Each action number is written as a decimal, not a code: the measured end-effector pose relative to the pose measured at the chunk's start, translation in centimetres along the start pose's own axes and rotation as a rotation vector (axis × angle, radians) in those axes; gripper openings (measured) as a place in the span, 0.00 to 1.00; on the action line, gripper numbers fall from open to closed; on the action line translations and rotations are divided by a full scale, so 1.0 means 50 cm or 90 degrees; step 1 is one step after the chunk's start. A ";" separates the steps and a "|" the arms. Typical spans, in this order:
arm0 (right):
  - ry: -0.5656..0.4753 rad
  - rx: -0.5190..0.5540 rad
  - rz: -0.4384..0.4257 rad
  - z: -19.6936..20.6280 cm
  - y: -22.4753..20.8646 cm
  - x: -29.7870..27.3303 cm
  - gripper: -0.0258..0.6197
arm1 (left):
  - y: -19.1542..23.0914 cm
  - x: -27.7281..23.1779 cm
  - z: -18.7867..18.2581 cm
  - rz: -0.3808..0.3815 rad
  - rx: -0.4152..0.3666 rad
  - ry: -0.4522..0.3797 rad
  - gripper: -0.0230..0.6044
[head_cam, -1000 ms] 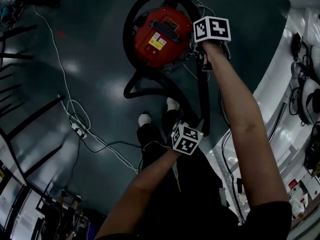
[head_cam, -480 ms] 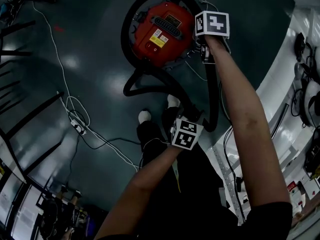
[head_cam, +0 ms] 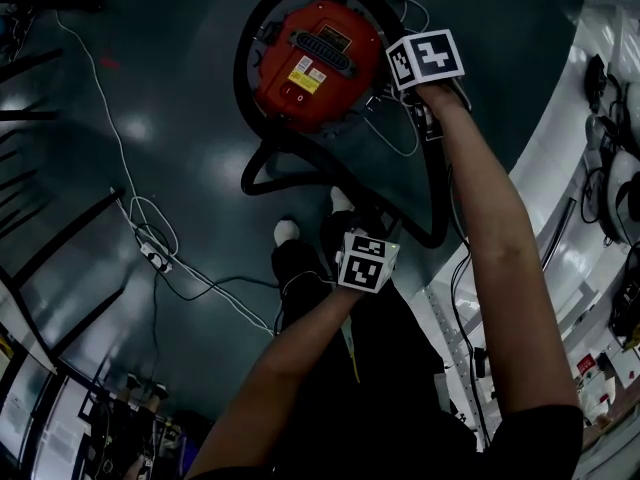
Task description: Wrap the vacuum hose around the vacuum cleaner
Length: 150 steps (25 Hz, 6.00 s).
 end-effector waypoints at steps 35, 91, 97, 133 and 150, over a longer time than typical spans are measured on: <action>-0.085 0.142 0.256 0.156 -0.031 0.070 0.63 | -0.068 0.010 0.153 0.055 0.033 0.130 0.25; -0.089 0.035 -0.089 0.342 0.184 0.182 0.39 | -0.093 -0.038 0.082 0.073 0.042 0.061 0.26; -0.006 0.123 -0.200 0.334 0.248 0.148 0.41 | -0.053 -0.031 0.087 0.045 0.058 0.054 0.26; 0.154 0.386 -0.110 0.330 0.245 0.121 0.31 | 0.155 0.125 -0.075 -0.001 -0.126 -0.072 0.47; 0.191 0.567 -0.221 0.317 0.159 0.237 0.33 | 0.087 0.003 -0.194 0.107 -0.509 0.110 0.60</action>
Point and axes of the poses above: the fingertips, and each gripper's own axes: x backward along the fingers, y to its left, z out of its underside, the point moved 9 cm from there along x, backward along the fingers, and after that the axes turned 8 degrees about -y, right-handed, at the moved point
